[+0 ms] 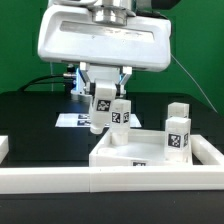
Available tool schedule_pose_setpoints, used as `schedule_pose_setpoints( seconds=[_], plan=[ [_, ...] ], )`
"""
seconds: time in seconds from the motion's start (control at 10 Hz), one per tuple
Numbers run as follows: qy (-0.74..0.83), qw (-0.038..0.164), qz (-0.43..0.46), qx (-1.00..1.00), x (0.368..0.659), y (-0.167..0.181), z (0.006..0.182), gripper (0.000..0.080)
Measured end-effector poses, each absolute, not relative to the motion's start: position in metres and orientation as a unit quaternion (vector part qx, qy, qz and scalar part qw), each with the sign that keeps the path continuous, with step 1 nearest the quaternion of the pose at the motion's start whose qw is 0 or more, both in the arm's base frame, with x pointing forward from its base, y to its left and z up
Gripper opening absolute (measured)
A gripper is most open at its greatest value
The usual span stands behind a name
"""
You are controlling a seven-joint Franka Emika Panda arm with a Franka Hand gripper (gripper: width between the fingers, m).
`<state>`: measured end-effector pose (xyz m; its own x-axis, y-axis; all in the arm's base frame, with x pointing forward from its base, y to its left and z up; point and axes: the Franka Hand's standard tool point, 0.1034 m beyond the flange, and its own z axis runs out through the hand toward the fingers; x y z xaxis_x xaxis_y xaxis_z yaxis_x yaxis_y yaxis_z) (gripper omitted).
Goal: Assemble square table
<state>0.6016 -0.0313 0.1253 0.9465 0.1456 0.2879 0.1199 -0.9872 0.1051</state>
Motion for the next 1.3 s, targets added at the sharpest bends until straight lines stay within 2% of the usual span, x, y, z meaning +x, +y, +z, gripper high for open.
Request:
schedule_pose_setpoints(
  seconds=[0.3, 0.6, 0.8, 1.2, 1.3],
  plan=[
    [0.062, 0.042, 0.148, 0.986, 0.601, -0.032, 0.124, 0.029],
    [0.036, 0.023, 0.148, 0.988, 0.601, -0.022, 0.119, 0.029],
    [0.012, 0.008, 0.152, 0.988, 0.607, -0.026, 0.123, 0.029],
    [0.012, 0.02, 0.17, 0.985, 0.609, -0.03, 0.123, 0.029],
    [0.012, 0.033, 0.198, 0.979, 0.612, -0.035, 0.126, 0.029]
  ],
)
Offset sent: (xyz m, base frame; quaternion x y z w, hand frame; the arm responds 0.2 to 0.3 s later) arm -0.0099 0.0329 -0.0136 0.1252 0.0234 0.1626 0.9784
